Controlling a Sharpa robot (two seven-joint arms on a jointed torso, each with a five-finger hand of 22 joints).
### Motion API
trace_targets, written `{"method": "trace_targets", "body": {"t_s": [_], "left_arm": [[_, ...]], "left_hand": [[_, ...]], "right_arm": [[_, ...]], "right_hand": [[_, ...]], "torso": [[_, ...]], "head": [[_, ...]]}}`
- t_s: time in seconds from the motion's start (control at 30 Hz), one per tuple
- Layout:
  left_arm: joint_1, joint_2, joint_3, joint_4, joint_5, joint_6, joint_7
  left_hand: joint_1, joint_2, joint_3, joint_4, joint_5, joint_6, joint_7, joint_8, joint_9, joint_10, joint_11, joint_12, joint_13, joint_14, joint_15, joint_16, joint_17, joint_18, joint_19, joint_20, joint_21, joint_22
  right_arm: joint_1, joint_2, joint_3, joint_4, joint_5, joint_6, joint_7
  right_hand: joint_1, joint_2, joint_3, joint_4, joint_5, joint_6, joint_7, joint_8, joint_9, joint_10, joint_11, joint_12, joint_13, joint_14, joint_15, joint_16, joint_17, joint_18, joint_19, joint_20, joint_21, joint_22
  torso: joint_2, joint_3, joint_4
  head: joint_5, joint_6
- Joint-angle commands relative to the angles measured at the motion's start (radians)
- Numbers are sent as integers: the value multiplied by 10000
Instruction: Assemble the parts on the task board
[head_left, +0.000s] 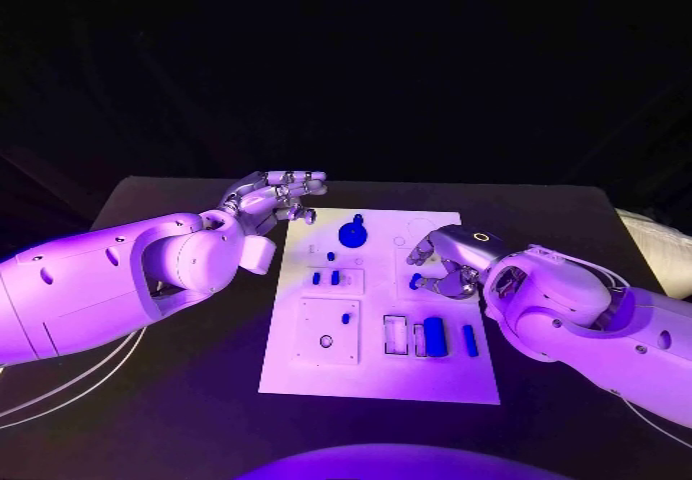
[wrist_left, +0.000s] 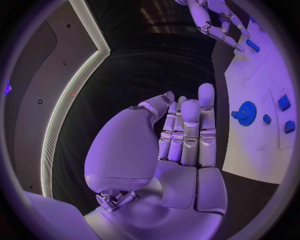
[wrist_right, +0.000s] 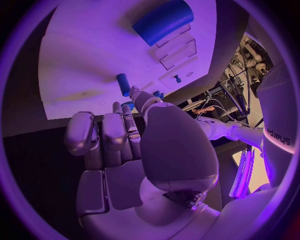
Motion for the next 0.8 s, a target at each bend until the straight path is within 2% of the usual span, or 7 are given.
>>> {"method": "trace_targets", "body": {"t_s": [0.03, 0.17, 0.4, 0.8], "left_arm": [[-2, 17, 3, 6, -37, 207, 35], [-3, 12, 2, 7, -37, 207, 33], [-6, 21, 1, -2, -37, 207, 28], [-9, 30, 0, 0, -59, 213, 22]], "left_hand": [[94, 22, -48, -39, 61, -14, 44, 34, -15, -97, -7, 44, 16, -66, -6, -51, -2, 112, -37, 13, -28, -15], [94, 22, -48, -39, 61, -14, 44, 34, -15, -97, -7, 44, 16, -66, -6, -51, -2, 112, -37, 13, -28, -15], [94, 22, -48, -39, 61, -14, 44, 34, -15, -97, -7, 44, 16, -66, -6, -51, -2, 112, -37, 13, -28, -15], [94, 22, -48, -39, 61, -14, 44, 34, -15, -97, -7, 44, 16, -66, -6, -51, -2, 112, -37, 13, -28, -15]], "right_arm": [[-8, 65, 0, -62, -189, 544, -79], [-32, 137, -1, -127, -174, 814, -57], [-57, 238, -3, -184, -141, 976, 8], [-62, 377, -5, -274, -211, 807, -69]], "right_hand": [[113, 119, 11, 60, -50, 156, 20, 55, 30, 270, -7, 158, 13, 180, -73, -32, 36, 11, 42, -89, 74, 64], [129, 147, 68, 98, -47, 376, 40, 101, 56, 529, -20, 250, 0, 190, -9, -25, 41, 2, 58, -62, 76, 73], [157, 231, 228, 155, -7, 745, 36, 181, 97, 947, -26, 345, -9, 206, 134, 26, 90, -12, 103, 62, 115, 139], [349, 504, 725, 96, -134, 1291, 38, 337, 181, 1630, -130, 363, 1, 278, 77, 310, 395, -61, 276, 20, 320, 446]], "torso": [[11, -1, 0], [11, -1, -3], [2, -3, 3], [7, -3, -10]], "head": [[17, -32], [21, -64], [40, -127], [45, -164]]}}
